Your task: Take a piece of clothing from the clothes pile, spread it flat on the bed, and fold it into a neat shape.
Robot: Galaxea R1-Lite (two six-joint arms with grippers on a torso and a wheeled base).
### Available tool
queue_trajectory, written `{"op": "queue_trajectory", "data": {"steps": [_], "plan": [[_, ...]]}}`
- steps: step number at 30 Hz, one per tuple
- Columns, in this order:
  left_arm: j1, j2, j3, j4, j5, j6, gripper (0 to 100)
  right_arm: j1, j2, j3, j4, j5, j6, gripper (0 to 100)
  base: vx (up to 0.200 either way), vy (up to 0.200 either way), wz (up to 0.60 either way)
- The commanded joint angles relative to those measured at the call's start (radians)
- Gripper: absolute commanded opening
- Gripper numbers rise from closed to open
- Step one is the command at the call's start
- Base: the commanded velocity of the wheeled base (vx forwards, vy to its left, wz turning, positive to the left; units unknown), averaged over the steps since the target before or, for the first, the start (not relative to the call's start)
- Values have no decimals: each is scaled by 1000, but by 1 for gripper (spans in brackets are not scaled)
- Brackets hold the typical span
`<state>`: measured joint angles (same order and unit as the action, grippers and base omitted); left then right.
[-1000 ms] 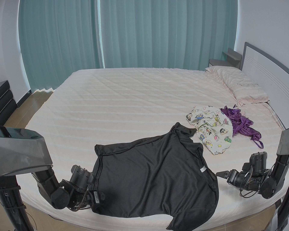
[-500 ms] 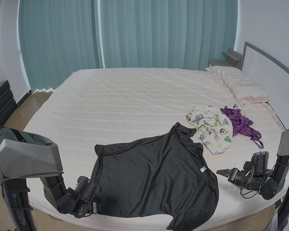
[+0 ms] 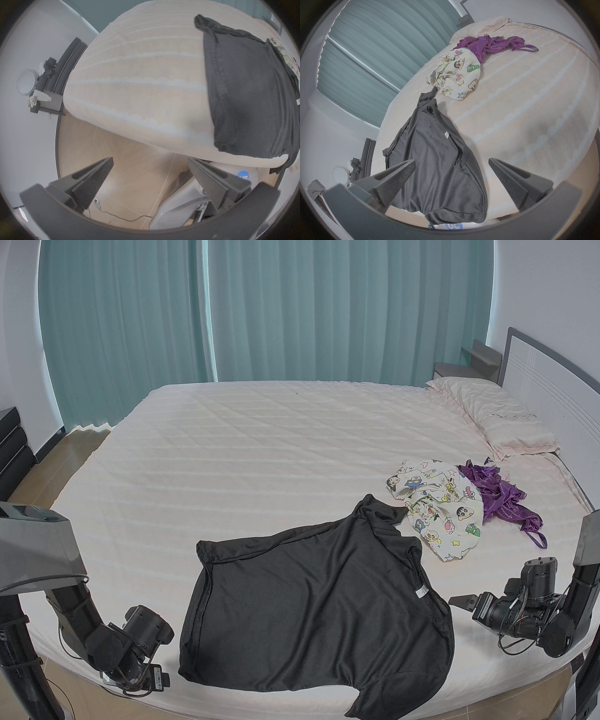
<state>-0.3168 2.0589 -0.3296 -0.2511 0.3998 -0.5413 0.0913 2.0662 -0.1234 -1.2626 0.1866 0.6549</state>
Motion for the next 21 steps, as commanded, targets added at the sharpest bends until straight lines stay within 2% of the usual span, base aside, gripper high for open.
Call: {"op": "queue_trajectory", "data": {"steps": [1,4,8,9,10,15,21], "plan": [[31,-75,30,39,-1,-2,100,2,2,2,0,1,0,100,0,0,0],[33,-131,37,38,-33,-3,100,2,2,2,0,1,0,100,0,0,0],[33,-255,-25,46,-193,-9,100,4,0,2,0,1,0,100,0,0,0],[33,-258,-29,46,-197,-9,100,4,0,2,0,1,0,100,0,0,0],[35,-280,-80,49,-242,-19,100,4,-1,4,0,1,0,100,0,0,0],[44,-276,-187,39,-288,-89,100,4,-3,4,-1,1,0,100,0,0,0],[44,-275,-201,3,-320,-141,100,4,-1,2,0,1,0,100,0,0,0]]}}
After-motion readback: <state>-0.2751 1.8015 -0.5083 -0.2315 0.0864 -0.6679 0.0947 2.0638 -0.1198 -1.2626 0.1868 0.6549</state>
